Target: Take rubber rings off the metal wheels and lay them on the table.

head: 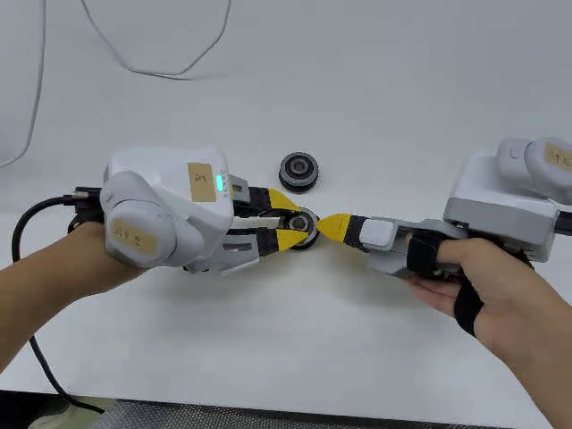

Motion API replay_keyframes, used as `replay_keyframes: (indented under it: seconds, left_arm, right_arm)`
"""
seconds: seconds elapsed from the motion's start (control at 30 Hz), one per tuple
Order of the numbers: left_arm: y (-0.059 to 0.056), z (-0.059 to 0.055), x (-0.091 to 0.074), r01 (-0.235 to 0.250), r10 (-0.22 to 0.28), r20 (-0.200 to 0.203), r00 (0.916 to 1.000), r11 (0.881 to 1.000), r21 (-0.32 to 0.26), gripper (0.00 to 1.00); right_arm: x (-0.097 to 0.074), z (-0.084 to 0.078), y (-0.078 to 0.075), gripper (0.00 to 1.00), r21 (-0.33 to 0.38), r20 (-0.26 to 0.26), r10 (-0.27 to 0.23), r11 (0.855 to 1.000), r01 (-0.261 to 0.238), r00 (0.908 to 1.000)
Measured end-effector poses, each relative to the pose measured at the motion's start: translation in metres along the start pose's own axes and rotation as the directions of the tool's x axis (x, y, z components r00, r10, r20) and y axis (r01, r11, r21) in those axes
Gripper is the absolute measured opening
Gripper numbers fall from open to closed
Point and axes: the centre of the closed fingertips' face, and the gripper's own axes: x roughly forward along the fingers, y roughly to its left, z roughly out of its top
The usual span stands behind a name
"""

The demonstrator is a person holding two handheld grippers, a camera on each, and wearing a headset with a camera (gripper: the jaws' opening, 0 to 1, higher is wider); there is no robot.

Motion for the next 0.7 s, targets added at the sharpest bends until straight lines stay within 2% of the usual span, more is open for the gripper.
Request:
replay_keyframes:
  seconds: [0.43, 0.7]
  left_arm:
    - [0.0019, -0.0048, 0.0013, 0.0, 0.0, 0.009, 1.0, 1.0, -0.007, 0.13]
    - [0.0016, -0.0053, 0.0014, -0.002, 0.002, 0.014, 0.9999, 1.0, -0.011, 0.13]
  right_arm:
    - [0.0013, -0.0001, 0.0027, 0.0, 0.005, -0.005, 0.002, 1.0, -0.002, 1.0]
    - [0.0004, -0.0014, 0.0055, 0.0, -0.043, -0.012, -0.009, 0.999, 0.009, 0.9999]
